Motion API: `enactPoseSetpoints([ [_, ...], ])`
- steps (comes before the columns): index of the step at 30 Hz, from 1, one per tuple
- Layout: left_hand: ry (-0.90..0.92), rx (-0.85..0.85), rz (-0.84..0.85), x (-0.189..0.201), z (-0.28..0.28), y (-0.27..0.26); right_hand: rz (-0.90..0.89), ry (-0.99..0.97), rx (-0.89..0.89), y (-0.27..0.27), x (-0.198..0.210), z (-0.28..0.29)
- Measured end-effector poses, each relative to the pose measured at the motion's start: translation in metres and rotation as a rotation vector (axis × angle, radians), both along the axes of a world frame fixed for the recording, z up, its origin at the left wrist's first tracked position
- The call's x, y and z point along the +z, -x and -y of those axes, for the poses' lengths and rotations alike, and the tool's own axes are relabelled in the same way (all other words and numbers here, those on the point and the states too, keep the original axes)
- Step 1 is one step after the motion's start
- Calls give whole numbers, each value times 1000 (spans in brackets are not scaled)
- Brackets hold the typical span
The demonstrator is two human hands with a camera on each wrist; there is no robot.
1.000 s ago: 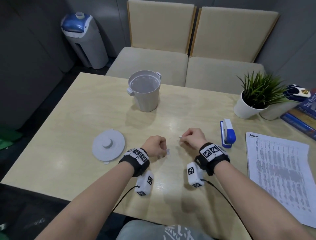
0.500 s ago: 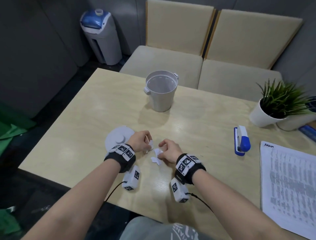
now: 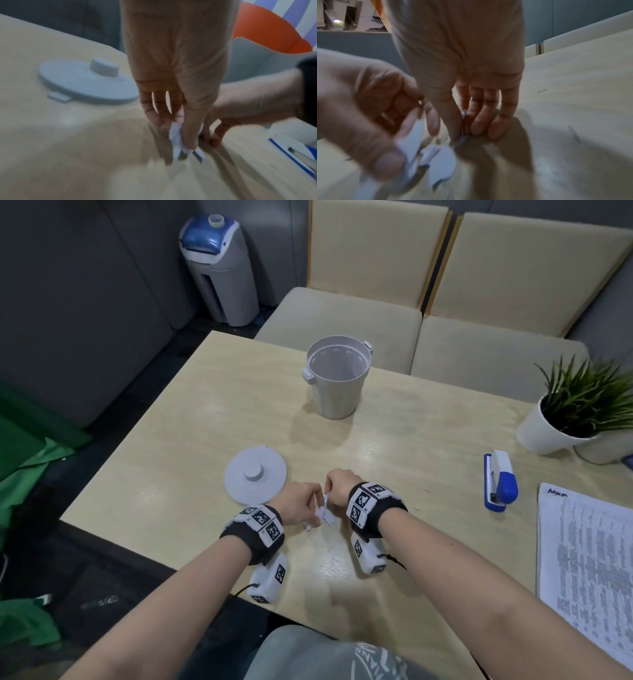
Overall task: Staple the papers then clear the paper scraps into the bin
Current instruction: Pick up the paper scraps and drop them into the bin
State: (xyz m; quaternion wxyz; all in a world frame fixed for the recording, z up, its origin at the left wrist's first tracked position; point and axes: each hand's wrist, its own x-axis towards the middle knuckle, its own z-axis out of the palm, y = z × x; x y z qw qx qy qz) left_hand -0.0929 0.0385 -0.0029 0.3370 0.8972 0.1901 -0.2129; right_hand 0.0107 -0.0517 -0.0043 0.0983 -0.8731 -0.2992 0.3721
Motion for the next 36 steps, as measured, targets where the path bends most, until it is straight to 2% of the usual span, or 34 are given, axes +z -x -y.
enactPoseSetpoints([
  [5,-48,37,40,-8,11,2,-147,12,-84,-19,7,11],
  [8,-86,-9,15,-7,10,-4,-306,-80,-278,-32,11,27],
  [13,-28,0,-15,-6,4,-11,-565,-263,-545,-44,22,50],
  [18,105,44,-9,14,-20,-22,-641,-440,-558,-62,55,49],
  [25,428,81,124,76,-50,-51,-575,-700,-492,-115,140,7],
  [29,569,288,375,114,-70,-76,-422,-723,-490,-137,172,-25],
  [32,522,482,534,133,-86,-105,-251,-661,-496,-148,172,-50],
  [36,249,614,541,135,-102,-146,-41,-516,-451,-154,152,-73],
])
